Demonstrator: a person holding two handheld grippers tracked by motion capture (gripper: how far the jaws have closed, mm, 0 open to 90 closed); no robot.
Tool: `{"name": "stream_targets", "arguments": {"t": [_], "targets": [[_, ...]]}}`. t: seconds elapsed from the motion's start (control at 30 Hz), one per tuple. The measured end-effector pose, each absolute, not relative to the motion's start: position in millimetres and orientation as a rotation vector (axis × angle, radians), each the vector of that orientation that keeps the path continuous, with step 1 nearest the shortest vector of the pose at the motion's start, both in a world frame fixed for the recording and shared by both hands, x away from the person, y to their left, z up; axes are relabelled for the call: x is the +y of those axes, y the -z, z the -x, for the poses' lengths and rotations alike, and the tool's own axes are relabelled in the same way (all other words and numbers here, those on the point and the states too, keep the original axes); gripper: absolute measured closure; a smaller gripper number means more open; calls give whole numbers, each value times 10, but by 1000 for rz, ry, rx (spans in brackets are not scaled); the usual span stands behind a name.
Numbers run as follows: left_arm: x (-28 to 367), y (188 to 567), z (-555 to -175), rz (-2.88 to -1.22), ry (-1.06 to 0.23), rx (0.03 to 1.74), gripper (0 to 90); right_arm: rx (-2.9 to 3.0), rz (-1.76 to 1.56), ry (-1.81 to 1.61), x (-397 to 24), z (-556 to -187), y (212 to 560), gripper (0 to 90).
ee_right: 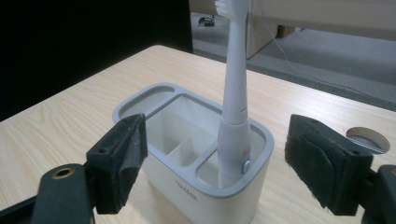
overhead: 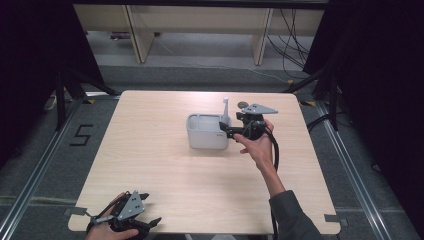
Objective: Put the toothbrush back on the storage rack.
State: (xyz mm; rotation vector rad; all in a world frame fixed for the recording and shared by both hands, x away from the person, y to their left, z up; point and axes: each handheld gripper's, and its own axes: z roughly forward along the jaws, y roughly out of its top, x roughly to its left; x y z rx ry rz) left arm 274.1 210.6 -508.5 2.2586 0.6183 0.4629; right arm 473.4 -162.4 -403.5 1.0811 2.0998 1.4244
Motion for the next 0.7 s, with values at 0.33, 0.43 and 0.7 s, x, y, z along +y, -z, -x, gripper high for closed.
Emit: {"name": "stream_targets", "arguments": {"t": [0.33, 0.43, 0.7], "targets": [[2102, 5087, -2739, -2256, -461, 622, 148, 2085, -1078, -1444, -1652, -4645, 4067, 178], [2096, 5087, -2732, -2247, -457, 624, 148, 2077, -1064, -1430, -1673, -4619, 4068, 177], [2096, 5084, -2730, -2247, -453, 622, 148, 2074, -1083, -1429, -1727, -4560, 4054, 176]]}}
